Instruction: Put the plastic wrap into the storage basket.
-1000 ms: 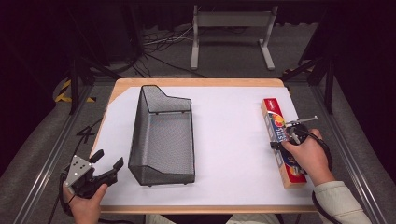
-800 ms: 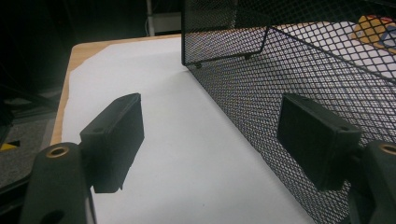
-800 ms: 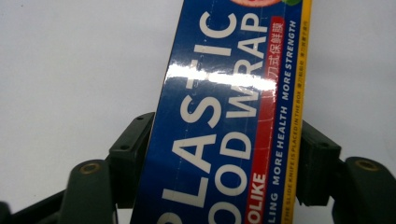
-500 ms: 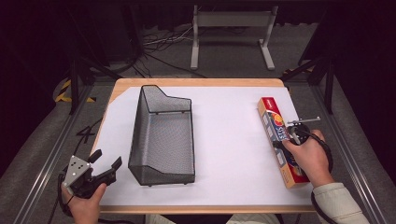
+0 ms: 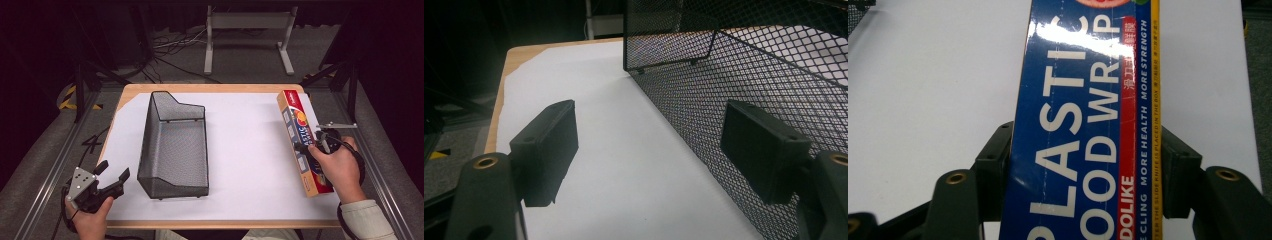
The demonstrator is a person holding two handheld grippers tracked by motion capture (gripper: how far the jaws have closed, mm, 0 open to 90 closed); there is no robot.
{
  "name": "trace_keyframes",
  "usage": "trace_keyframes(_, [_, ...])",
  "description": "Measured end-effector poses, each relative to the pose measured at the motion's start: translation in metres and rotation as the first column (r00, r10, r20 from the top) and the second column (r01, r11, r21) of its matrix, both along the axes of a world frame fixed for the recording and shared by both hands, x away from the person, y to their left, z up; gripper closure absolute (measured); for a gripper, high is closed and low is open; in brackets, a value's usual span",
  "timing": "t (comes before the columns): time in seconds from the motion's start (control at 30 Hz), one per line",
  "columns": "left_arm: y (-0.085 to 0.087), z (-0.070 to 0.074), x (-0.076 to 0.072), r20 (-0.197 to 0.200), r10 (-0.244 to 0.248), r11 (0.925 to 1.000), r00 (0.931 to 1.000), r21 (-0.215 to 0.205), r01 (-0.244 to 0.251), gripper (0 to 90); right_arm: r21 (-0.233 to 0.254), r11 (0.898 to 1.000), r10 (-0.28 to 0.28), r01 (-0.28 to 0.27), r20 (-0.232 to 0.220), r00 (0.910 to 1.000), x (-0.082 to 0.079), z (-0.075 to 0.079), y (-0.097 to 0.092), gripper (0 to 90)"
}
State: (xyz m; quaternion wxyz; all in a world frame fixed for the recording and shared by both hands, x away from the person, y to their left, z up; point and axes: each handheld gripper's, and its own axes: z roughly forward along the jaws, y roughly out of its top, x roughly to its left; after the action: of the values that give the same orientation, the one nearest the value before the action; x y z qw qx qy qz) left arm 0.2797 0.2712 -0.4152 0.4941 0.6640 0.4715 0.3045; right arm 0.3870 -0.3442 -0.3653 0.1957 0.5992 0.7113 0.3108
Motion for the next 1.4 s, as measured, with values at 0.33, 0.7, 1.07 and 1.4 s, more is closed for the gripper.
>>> trace_keyframes(0.33, [0.003, 0.0, -0.003, 0.0, 0.013, 0.9999, 0.9999, -0.004, -0.013, 23.9, 0.016, 1.0, 0.015, -0.015, 0.008, 0.9999, -0.003, 0.018, 0.011, 39.5])
trace_keyframes(0.7, [0.004, -0.001, -0.004, -0.006, 0.008, 1.0, 1.0, -0.005, -0.008, 23.8, 0.029, 0.994, 0.103, -0.103, -0.004, 0.9947, -0.001, 0.032, 0.047, 39.5])
trace_keyframes(1.07, [0.006, -0.003, -0.009, -0.027, -0.017, 0.9998, 0.9995, 0.005, 0.017, 22.4, 0.023, 0.982, 0.185, -0.186, 0.026, 0.9824, 0.005, 0.054, 0.094, 39.5])
trace_keyframes(1.4, [0.005, -0.003, -0.008, -0.026, -0.032, 0.9993, 0.9991, 0.016, 0.032, 22.4, 0.018, 0.964, 0.266, -0.267, 0.038, 0.9632, 0.006, 0.067, 0.133, 39.5])
